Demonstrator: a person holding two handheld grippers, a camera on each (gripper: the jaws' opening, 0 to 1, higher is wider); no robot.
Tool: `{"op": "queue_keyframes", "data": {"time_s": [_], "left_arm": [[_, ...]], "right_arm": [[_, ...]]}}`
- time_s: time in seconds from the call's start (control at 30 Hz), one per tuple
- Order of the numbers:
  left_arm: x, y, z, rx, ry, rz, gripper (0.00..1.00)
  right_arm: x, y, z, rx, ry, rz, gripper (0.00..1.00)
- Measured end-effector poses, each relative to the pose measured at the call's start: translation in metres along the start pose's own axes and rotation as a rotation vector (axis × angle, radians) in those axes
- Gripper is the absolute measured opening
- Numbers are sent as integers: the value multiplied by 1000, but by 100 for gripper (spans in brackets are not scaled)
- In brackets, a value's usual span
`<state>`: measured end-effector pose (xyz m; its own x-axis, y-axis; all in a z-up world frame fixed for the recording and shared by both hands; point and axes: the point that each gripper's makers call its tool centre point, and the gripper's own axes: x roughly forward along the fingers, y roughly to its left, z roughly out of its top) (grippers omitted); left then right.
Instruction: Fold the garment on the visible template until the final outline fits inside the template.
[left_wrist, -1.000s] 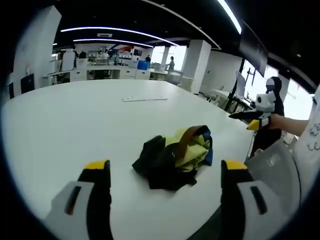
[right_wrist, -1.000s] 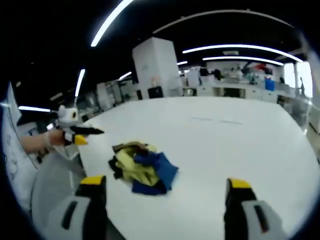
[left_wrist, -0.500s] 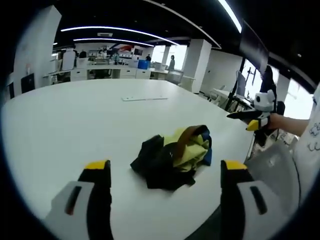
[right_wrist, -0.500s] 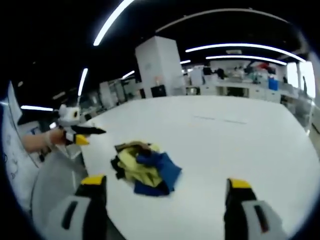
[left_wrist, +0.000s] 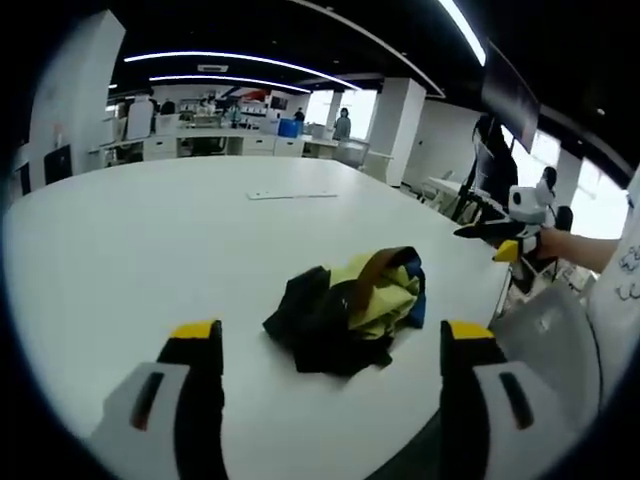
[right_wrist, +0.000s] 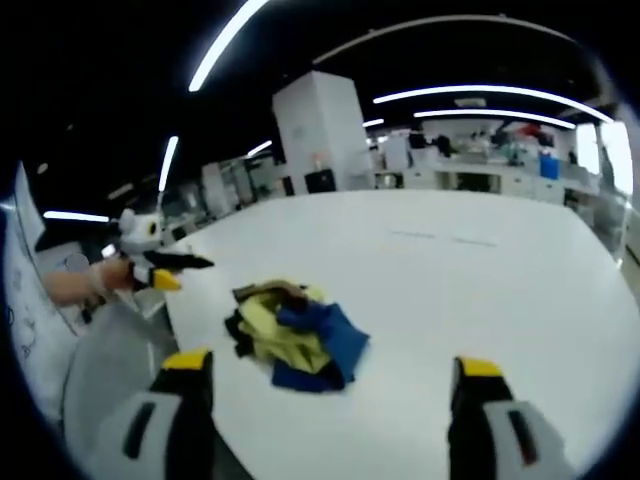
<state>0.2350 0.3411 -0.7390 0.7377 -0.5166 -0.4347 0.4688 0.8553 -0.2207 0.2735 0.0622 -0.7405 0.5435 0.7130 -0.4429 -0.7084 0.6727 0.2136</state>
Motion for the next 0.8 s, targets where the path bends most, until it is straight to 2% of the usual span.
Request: {"op": "queue_keyframes", "data": {"time_s": [0.8], "left_arm": [[3, 0, -4, -2, 11, -9, 86]], "right_arm": [[-2, -4, -7, 20, 5, -2, 98]]}}
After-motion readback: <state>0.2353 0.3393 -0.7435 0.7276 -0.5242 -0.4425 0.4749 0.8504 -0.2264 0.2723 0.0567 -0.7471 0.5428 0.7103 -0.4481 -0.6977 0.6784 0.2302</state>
